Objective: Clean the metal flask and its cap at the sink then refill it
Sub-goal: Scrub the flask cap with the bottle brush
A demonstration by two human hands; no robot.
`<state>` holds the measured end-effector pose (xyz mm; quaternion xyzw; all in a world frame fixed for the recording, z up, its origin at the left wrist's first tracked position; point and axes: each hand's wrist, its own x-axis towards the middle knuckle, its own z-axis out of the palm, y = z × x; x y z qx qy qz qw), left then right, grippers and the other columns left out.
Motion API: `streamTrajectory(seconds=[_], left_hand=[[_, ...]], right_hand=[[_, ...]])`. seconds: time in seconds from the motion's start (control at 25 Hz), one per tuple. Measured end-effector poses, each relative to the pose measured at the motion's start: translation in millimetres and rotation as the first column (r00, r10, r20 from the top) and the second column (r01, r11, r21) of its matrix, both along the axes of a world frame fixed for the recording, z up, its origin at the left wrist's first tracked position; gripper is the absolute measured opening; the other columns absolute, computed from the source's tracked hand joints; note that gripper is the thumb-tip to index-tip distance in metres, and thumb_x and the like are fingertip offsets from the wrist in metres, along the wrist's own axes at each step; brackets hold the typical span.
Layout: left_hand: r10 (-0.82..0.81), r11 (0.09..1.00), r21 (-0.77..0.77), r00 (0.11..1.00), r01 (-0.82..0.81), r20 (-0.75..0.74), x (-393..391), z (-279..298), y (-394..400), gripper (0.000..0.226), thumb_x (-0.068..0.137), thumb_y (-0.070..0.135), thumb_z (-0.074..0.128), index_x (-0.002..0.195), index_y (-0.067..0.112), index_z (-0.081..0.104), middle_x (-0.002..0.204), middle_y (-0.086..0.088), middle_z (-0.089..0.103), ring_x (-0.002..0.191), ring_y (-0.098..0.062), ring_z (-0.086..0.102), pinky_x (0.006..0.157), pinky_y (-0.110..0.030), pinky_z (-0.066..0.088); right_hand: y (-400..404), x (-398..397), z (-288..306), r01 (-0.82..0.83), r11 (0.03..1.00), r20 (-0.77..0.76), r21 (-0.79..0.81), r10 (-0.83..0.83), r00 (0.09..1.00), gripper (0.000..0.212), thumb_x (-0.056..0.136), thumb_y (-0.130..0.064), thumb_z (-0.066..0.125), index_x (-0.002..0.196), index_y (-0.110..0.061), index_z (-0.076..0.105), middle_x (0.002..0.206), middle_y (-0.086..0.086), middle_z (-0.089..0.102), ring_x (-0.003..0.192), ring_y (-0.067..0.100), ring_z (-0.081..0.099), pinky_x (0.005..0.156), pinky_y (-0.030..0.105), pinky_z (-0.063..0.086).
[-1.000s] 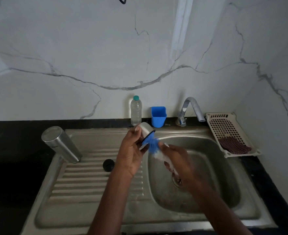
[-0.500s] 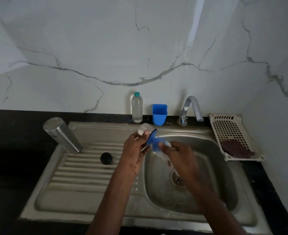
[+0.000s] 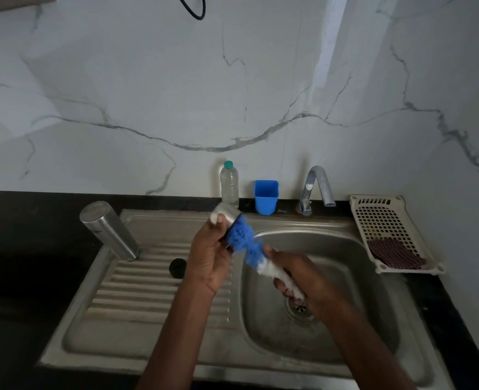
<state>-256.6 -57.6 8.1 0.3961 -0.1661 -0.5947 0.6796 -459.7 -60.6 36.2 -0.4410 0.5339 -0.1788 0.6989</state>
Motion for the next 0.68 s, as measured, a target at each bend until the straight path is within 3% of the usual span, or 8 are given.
streamTrajectory(seconds=[0.16,0.28,0.36,0.52,0.68], left_hand=[[0.077,0.997,-0.012,0.994,-0.079,-0.083,14.0,-3.0,4.4,0.078,0.065,0.022,0.097,0.130,0.024,0.053,0.125,-0.012,0.070,0.113,-0.029,0.072,0.087,-0.041,0.060],[0.066,0.998,0.012,0.972,-0.065,-0.225,12.4,8.3,7.8,0.039,0.086,0.026,0.077,0.121,0.018,0.063,0.118,-0.015,0.069,0.096,-0.026,0.069,0.071,-0.035,0.052],[0.042,0.998,0.060,0.953,-0.025,-0.301,9.4,15.9,5.5,0.030,0.093,0.036,0.071,0.115,0.015,0.068,0.116,-0.016,0.071,0.093,-0.026,0.067,0.067,-0.034,0.048],[0.105,0.992,0.103,0.920,-0.071,-0.378,6.9,18.8,-4.4,0.032,0.093,0.029,0.074,0.117,0.010,0.066,0.125,-0.018,0.072,0.112,-0.028,0.071,0.084,-0.034,0.058],[0.094,0.982,0.186,0.934,-0.031,-0.344,-2.1,16.0,-5.2,0.030,0.093,0.029,0.075,0.116,0.010,0.069,0.115,-0.013,0.075,0.098,-0.024,0.074,0.086,-0.036,0.058]], right_hand=[[-4.6,-13.8,-3.4,0.128,0.976,-0.074,-0.177,-0.143,0.987,0.056,0.084,-0.062,0.064,0.098,-0.009,0.075,0.065,0.007,0.062,0.047,0.009,0.049,0.045,0.023,0.039],[-7.9,-11.7,-2.5,0.193,0.951,-0.017,-0.242,-0.203,0.979,0.047,0.091,-0.057,0.063,0.095,-0.012,0.075,0.065,0.007,0.061,0.048,0.010,0.050,0.045,0.024,0.040],[-8.2,-3.1,-1.0,0.200,0.938,0.028,-0.285,-0.200,0.979,0.044,0.091,-0.057,0.066,0.096,-0.014,0.075,0.065,0.004,0.064,0.050,0.010,0.054,0.045,0.025,0.041],[-4.7,13.4,2.5,0.220,0.870,0.046,-0.440,-0.223,0.974,0.027,0.088,-0.054,0.071,0.100,-0.030,0.076,0.082,-0.005,0.076,0.070,0.012,0.070,0.058,0.028,0.052],[-1.8,18.4,2.6,0.042,0.663,-0.185,-0.747,-0.268,0.945,0.022,0.086,-0.065,0.065,0.102,-0.050,0.062,0.082,-0.020,0.070,0.077,-0.002,0.068,0.061,0.018,0.055]])
